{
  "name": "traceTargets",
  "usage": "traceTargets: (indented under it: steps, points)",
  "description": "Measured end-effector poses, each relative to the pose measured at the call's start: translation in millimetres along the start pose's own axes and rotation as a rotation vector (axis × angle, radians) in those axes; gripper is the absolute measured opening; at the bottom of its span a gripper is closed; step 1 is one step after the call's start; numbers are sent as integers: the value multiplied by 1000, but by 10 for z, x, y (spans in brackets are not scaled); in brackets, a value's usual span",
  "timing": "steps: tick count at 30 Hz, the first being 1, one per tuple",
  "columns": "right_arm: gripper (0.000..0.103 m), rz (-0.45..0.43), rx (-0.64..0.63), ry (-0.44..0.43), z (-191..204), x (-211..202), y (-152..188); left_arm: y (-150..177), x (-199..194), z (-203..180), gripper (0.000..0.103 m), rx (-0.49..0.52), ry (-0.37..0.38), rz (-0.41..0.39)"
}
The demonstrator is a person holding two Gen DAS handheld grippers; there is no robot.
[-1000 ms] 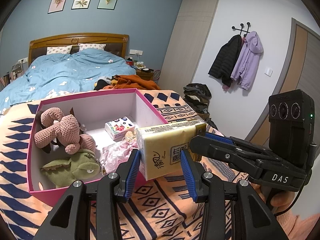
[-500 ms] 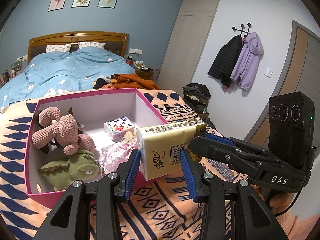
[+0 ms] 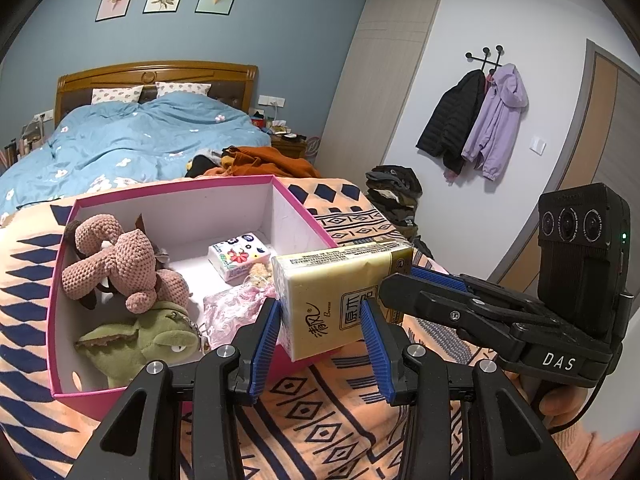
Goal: Organize objects
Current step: 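Hold the gold snack box steady above the magenta box's rim with the right gripper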
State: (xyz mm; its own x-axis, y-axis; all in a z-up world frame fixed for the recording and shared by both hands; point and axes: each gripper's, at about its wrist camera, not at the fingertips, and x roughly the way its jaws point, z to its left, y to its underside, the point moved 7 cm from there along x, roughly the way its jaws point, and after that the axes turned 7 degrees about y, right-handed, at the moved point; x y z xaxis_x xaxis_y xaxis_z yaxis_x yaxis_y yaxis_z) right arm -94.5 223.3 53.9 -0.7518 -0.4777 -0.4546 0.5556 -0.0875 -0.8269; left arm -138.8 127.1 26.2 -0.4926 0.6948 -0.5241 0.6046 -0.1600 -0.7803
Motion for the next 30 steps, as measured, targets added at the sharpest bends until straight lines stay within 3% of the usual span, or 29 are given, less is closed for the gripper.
traceTargets:
  steps: [30]
  points:
    - [35, 10, -1, 11, -54, 137, -27, -26, 75, 76, 42, -5, -12, 8]
